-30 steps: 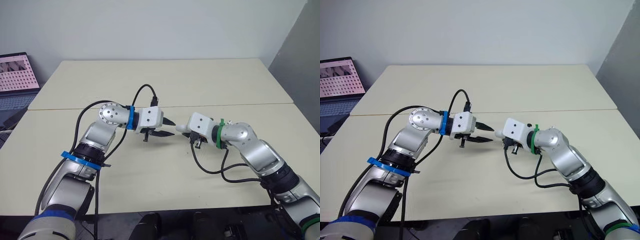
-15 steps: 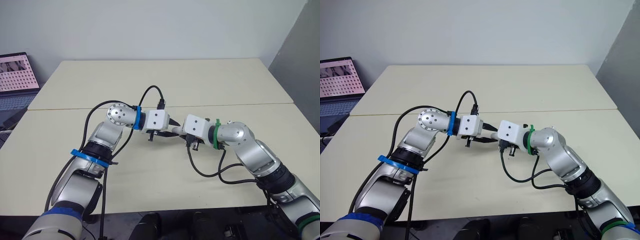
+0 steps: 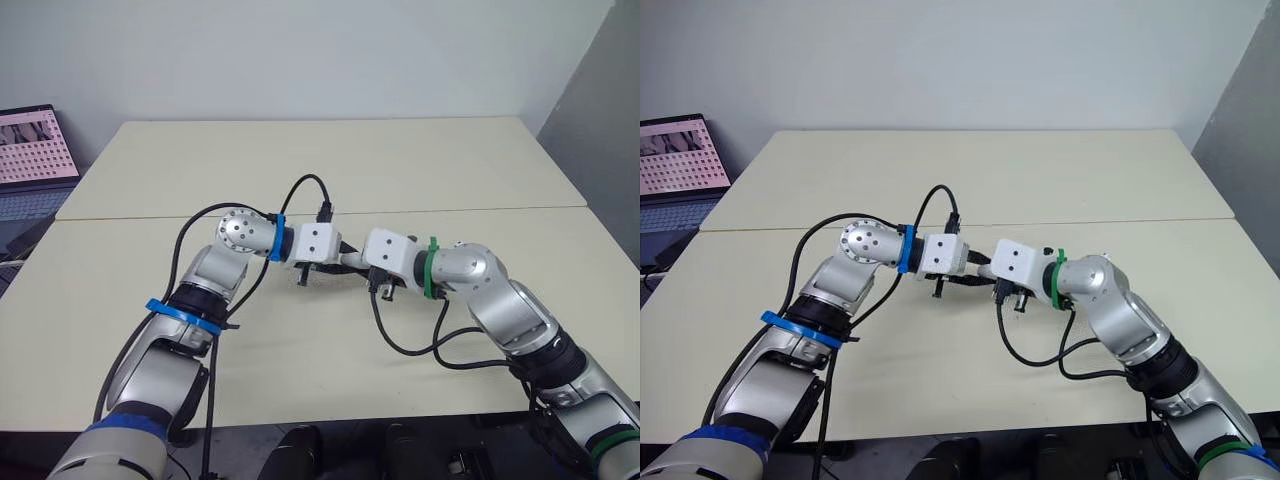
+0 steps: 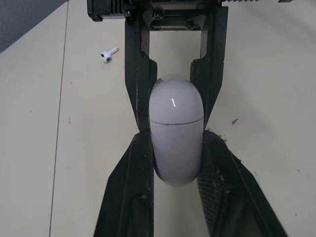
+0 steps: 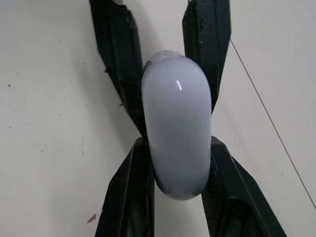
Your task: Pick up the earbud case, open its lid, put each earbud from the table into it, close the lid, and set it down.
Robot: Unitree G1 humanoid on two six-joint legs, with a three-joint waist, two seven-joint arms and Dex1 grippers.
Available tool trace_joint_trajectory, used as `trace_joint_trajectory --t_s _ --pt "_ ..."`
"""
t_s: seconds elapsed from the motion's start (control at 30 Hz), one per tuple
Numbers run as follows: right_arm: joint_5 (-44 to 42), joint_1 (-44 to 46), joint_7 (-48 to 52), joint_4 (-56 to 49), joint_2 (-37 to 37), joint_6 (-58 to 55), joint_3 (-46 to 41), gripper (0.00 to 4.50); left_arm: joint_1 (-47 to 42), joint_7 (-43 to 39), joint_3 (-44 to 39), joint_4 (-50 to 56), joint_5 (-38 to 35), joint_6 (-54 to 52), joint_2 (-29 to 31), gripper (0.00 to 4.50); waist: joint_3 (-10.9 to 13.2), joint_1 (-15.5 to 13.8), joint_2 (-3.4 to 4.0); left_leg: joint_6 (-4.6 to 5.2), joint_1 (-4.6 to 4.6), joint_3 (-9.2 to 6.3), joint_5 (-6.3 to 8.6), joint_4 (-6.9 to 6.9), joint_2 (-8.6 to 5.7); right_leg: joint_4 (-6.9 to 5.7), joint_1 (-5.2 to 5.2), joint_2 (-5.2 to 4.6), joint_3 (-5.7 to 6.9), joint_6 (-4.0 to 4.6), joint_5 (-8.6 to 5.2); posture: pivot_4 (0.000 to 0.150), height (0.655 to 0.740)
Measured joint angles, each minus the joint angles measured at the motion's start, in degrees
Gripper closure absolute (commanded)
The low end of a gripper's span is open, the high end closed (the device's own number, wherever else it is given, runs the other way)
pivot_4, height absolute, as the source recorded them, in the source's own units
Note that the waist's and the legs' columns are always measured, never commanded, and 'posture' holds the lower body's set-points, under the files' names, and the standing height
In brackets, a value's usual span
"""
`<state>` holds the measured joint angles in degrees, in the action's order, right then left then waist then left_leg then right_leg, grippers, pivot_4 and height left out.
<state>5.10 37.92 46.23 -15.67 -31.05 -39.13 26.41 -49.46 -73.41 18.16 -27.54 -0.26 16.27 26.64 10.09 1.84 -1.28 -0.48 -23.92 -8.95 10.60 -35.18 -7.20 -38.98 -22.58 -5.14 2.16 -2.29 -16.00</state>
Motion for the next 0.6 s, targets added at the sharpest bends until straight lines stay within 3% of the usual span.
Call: trace_joint_trajectory --t_s 0.27,0.37,0.43,0.6 --pt "-0.36 -0.09 0.1 -0.02 0.04 -0.12 -0.59 3.67 -0.03 -1.01 -0.76 0.01 -1.87 -4.71 -0.58 3.75 0.0 0.0 0.0 -0.01 -0.01 -0.01 -0.01 -0.01 -0.01 -0.01 0.01 0.0 0.01 0.0 0.0 0.15 0.74" --pt "-1.24 -0.88 -0.01 -0.47 0.02 -0.16 -2.35 2.69 -0.42 -1.45 -1.44 -0.04 -4.06 -9.6 -1.33 3.75 0.0 0.01 0.0 0.0 -0.02 -0.03 0.0 -0.04 -0.01 -0.01 0.01 0.0 0.03 0.0 0.0 0.15 0.74" --pt "-2.26 -1.89 -1.08 -2.05 -0.07 -0.38 -6.0 2.34 -0.76 -0.94 -4.06 -1.71 -6.71 -14.44 -1.73 3.75 0.0 0.12 -0.01 -0.01 0.0 -0.03 -0.01 -0.05 0.0 -0.02 0.02 0.01 0.03 0.0 0.0 0.15 0.74" --pt "-7.64 -5.94 -3.7 -7.26 1.47 -4.55 -16.33 0.53 -0.19 1.77 -10.25 -1.94 -12.3 -26.28 -1.83 3.75 0.0 0.08 -0.01 0.0 0.01 -0.08 0.0 -0.09 0.0 -0.04 0.07 0.0 0.05 0.0 0.0 0.15 0.74"
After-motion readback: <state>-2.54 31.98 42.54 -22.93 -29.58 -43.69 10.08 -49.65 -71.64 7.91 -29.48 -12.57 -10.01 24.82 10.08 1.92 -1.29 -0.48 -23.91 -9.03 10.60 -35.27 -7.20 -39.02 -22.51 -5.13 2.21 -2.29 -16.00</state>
